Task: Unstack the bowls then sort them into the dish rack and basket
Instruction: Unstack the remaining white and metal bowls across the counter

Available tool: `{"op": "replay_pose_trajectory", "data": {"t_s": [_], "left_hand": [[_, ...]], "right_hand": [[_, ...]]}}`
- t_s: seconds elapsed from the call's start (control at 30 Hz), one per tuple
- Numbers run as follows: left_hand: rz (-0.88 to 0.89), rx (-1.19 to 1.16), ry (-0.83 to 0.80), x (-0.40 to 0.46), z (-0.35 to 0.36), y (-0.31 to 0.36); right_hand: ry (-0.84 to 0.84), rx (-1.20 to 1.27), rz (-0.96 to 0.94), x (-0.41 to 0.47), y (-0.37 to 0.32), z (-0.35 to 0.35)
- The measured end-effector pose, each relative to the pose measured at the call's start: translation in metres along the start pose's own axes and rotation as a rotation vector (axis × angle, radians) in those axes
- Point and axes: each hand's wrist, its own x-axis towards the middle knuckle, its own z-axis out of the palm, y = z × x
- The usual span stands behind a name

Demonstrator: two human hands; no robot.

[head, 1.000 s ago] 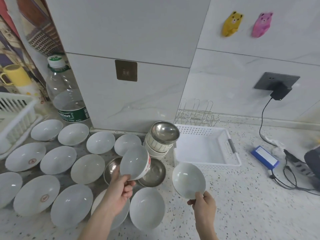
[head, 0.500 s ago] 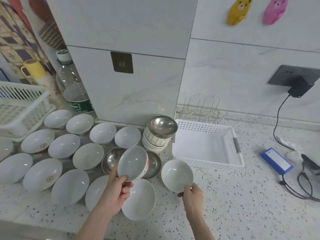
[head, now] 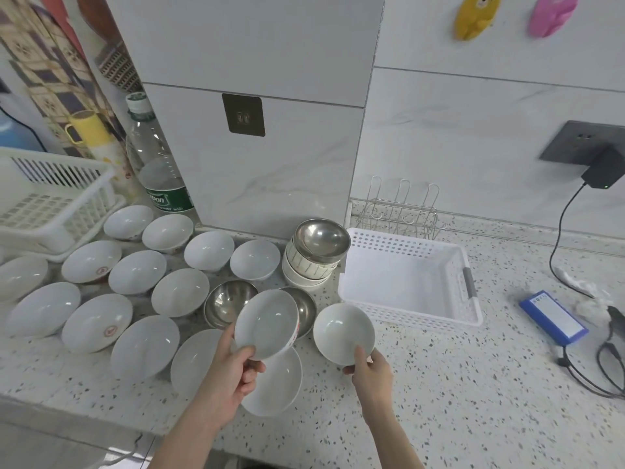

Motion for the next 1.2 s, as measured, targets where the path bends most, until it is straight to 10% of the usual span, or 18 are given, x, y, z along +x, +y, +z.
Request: {"op": "replay_pose_trajectory", "data": {"t_s": [0.37,0.67,1.2], "left_hand": [[0.070,0.392,-0.161,-0.018,0.021,-0.022],[0.053,0.592,-0.259,-0.029,0.043,-0.056],[0.127,0.680,-0.436,-0.038,0.044,-0.071]], "right_hand": [[0.022,-0.337,-0.090,0.004,-0.008,-0.057],[-0.574,-0.255,-0.032,-0.023,-0.020,-0.084],[-0.666,-0.514,-0.023,-0.021,0.003,-0.073]]}}
